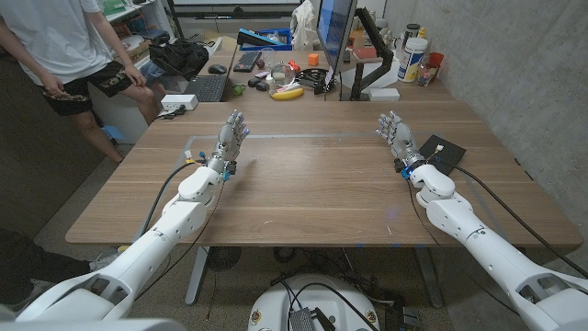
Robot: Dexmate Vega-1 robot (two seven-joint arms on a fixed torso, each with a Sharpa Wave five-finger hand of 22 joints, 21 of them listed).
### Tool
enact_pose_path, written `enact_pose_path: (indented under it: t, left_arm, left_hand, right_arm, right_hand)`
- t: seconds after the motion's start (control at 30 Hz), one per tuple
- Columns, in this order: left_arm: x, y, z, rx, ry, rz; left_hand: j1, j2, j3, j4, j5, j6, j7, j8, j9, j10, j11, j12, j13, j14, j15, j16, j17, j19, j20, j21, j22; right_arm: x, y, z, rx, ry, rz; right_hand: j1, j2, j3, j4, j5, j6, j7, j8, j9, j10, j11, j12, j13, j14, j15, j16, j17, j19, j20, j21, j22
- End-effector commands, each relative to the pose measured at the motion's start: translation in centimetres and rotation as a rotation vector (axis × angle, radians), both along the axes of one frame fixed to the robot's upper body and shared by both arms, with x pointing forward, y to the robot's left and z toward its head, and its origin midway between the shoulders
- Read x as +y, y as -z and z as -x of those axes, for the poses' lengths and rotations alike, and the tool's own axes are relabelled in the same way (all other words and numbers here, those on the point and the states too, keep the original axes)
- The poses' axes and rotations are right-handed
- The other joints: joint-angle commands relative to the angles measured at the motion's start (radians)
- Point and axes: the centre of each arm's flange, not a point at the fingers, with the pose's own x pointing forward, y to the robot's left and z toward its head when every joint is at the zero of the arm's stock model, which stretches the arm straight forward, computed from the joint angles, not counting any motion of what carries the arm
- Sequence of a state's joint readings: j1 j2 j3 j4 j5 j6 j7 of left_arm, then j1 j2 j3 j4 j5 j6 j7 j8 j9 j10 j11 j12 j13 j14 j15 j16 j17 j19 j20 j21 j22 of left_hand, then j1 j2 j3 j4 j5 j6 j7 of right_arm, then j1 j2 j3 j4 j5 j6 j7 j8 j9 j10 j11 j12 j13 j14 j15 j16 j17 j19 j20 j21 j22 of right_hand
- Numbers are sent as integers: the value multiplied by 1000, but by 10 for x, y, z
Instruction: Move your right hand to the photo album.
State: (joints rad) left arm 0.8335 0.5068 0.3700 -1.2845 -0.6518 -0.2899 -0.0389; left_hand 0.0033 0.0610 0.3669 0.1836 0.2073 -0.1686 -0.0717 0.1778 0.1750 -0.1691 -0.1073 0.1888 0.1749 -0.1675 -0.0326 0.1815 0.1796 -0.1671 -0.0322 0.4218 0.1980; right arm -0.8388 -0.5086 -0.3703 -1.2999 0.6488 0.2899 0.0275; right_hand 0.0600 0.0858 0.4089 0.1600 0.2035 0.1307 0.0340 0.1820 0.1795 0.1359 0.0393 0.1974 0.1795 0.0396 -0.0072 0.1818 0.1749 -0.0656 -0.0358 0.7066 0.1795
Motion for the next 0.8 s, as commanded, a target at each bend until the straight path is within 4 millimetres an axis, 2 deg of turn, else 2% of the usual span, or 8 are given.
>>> enact_pose_path:
  t: [0.03,0.7,0.8]
  left_arm:
    - [1,-1,-2,-5,8,2]
    - [3,-1,-1,-7,4,3]
    - [3,0,-1,-7,2,1]
  left_hand:
    - [0,72,3,1,7,-63,-5,6,4,-14,-5,5,4,-77,-57,6,5,-92,-89,7,3]
    - [1,76,-1,1,9,-66,-6,6,4,-17,-4,5,4,-77,-57,6,5,-92,-87,6,3]
    - [1,76,-1,1,9,-66,-6,6,4,-17,-4,5,4,-77,-57,6,5,-92,-87,6,3]
  right_arm:
    - [2,0,0,2,3,-4]
    - [2,-5,2,-26,34,29]
    - [2,-9,4,-46,58,65]
  right_hand:
    - [0,79,8,1,6,7,-2,6,3,7,-2,7,2,6,0,7,5,-9,-65,4,5]
    - [0,76,10,-1,5,7,-2,6,3,7,-1,7,2,7,0,8,4,-8,-64,1,6]
    - [6,76,13,-8,5,13,-5,8,3,19,-3,11,2,25,-1,14,3,9,-62,5,6]
